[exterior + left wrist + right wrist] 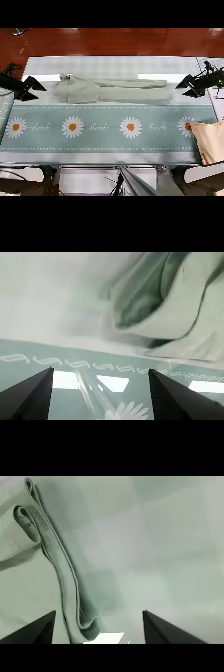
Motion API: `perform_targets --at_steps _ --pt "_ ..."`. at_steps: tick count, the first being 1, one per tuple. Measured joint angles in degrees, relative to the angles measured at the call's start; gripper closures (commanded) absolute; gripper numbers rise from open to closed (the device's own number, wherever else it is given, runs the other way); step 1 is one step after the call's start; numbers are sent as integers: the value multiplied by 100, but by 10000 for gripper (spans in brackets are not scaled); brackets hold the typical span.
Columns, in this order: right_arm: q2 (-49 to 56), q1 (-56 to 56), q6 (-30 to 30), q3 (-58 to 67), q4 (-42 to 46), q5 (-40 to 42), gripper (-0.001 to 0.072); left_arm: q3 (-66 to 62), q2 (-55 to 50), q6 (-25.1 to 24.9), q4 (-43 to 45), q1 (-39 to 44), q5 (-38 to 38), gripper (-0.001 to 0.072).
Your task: Fold the shirts.
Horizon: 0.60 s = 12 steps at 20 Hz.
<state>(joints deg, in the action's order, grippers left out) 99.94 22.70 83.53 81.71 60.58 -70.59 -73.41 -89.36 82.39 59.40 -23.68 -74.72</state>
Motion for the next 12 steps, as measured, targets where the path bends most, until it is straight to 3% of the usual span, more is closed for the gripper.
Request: perform_targets --at_steps 3,7,8,9,10,11,12 --pt "177 -146 -199 -92 -507 151 87 1283 1040 -487 -564 472 732 8" --pt "424 -461 -341 -125 -1054 393 112 1978 1735 -787 -898 1377 1320 8" --pt "470 -555 -363 -131 -1145 413 247 2050 1797 -828 -951 1622 1412 8" --pt "509 -645 -380 -131 -1152 437 525 2098 1832 -850 -962 1836 1526 8" --pt "542 -717 -385 -120 -1141 448 692 2140 1853 -872 -979 2052 1613 28" --pt "549 -763 -385 -79 -1202 404 691 2168 1862 -887 -1008 2249 1681 428" --pt "540 -793 -409 -28 -1257 341 692 2184 1867 -894 -1023 2404 1716 676"
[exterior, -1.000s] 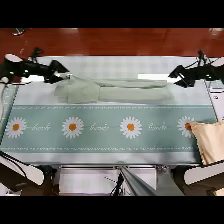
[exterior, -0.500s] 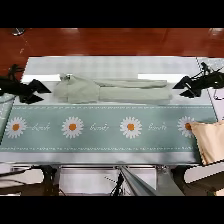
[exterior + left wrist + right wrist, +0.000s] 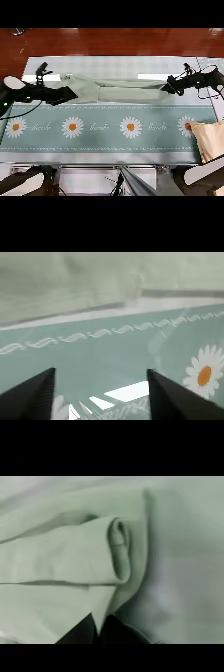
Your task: Fold the shirts.
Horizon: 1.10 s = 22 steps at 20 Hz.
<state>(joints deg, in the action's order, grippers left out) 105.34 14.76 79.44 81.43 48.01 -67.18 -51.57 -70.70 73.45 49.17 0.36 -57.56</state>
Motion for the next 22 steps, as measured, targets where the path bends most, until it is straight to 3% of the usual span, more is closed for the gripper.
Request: perform_targets --at_steps 5,11,17,22 --pt "-857 -74 -76 90 691 -699 692 -2 9 -76 -258 549 125 687" --pt "-3602 -74 -184 -975 1788 -1143 692 -431 -116 -85 -437 1558 573 688" --pt "-6365 -72 144 -2251 1620 -1436 692 -1622 -1316 219 -466 2793 977 687" --pt "-7449 -74 487 -2518 1342 -1753 692 -2704 -2568 710 -660 3908 1073 687"
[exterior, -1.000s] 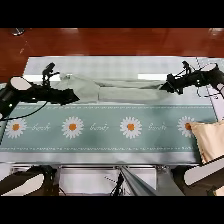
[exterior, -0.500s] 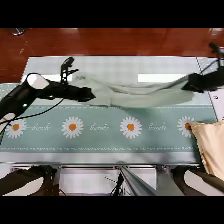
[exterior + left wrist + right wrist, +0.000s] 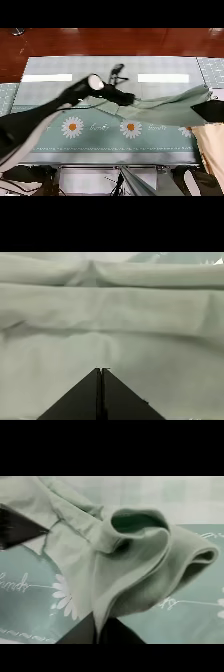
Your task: Fold the shirts.
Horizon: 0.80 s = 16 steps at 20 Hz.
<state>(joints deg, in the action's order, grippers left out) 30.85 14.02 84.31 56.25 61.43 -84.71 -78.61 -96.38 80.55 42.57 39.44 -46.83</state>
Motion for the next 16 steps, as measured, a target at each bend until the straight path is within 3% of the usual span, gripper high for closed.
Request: perform_targets --at_steps 4,9,12,16 --pt "-223 0 111 -50 -85 -155 692 -595 -723 83 -629 822 -9 686" --pt "-232 2 170 -63 -133 -140 691 -804 -1021 -330 -1246 1331 -391 686" --pt "-70 0 162 -63 -339 -92 692 -835 -997 -535 -1349 925 -811 687" --pt "352 -402 83 -63 -754 216 692 -651 -444 -481 -1342 -402 -1373 687"
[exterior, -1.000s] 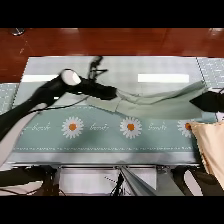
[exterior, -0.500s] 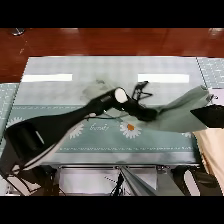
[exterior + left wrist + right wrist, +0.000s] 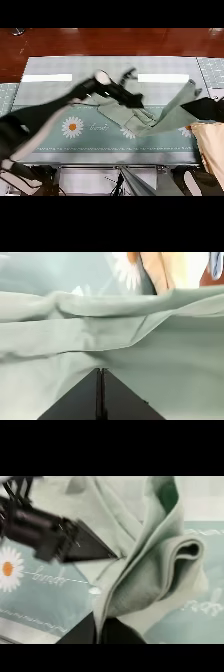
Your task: Fold the shirts.
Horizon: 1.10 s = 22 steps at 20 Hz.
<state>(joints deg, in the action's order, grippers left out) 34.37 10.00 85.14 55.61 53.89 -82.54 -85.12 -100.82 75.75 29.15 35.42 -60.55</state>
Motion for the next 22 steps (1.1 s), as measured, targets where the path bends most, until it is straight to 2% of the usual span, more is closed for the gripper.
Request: perform_targets --at_steps 4,8,13,17,18,19,20,22 --pt "785 -1176 87 146 -177 855 691 1049 1561 -9 533 -1539 -254 687" --pt "2288 -2430 131 887 -223 1989 691 2686 3762 -157 885 -2686 -339 687" --pt "4553 -3200 146 2393 -337 2643 691 4450 6144 -2 1036 -3178 -391 686" --pt "5823 -3401 155 3283 -625 2789 690 5147 7047 122 1062 -3265 -374 687" --pt "6043 -3427 190 3421 -664 2804 579 5224 7138 127 1064 -3276 -358 686" --pt "6190 -3442 214 3515 -693 2809 232 5283 7211 168 1067 -3283 -326 686" --pt "6314 -3453 232 3591 -741 2850 86 5324 7252 170 1067 -3287 -289 686" --pt "6446 -3414 234 3700 -748 2828 86 5381 7294 188 1069 -3294 -221 686"
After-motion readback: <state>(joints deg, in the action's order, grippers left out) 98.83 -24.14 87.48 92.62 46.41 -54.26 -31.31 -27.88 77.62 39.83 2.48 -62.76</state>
